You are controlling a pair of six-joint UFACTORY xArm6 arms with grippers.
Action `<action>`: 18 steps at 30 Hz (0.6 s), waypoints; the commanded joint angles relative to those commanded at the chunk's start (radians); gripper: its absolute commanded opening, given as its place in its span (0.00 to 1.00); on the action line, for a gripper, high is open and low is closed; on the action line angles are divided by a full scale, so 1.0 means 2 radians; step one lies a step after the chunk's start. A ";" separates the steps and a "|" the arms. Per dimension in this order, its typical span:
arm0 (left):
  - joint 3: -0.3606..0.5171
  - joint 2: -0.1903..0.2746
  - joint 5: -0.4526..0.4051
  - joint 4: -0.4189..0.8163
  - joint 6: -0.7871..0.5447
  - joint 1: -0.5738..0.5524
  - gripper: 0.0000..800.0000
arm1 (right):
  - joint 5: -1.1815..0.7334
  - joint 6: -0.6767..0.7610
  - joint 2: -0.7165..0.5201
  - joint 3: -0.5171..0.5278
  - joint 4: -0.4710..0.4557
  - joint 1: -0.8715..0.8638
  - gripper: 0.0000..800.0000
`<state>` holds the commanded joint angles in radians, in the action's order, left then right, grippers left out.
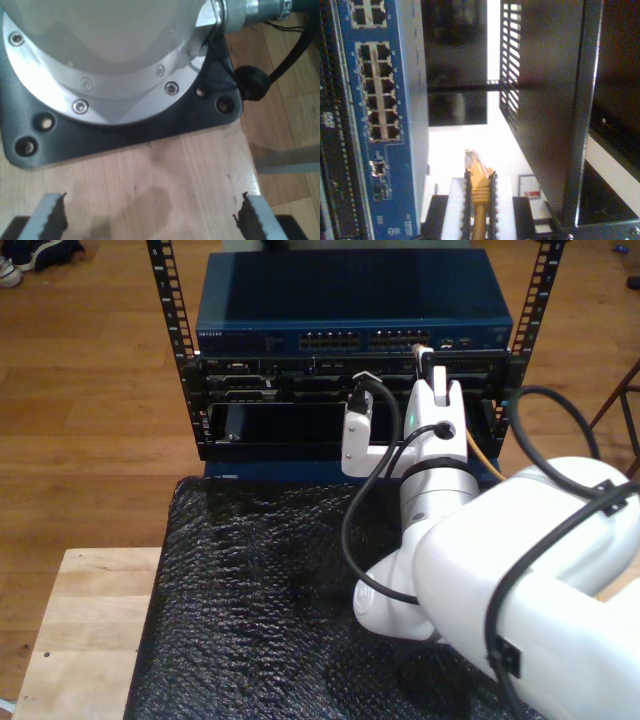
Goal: Grab the cable and plug it in
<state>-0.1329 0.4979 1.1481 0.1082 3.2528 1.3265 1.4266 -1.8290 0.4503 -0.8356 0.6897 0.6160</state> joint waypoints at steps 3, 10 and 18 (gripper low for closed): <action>0.000 0.000 0.000 0.000 0.000 0.000 1.00 | 0.012 0.000 0.014 -0.015 0.003 0.000 0.00; 0.000 0.000 0.000 0.000 0.000 0.000 1.00 | 0.019 0.000 0.041 -0.042 0.027 0.001 0.00; 0.000 0.001 0.000 0.000 0.000 0.000 1.00 | 0.020 -0.001 0.071 -0.085 0.035 0.001 0.00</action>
<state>-0.1329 0.4994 1.1481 0.1082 3.2528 1.3265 1.4665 -1.8305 0.5930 -1.0060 0.7603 0.6176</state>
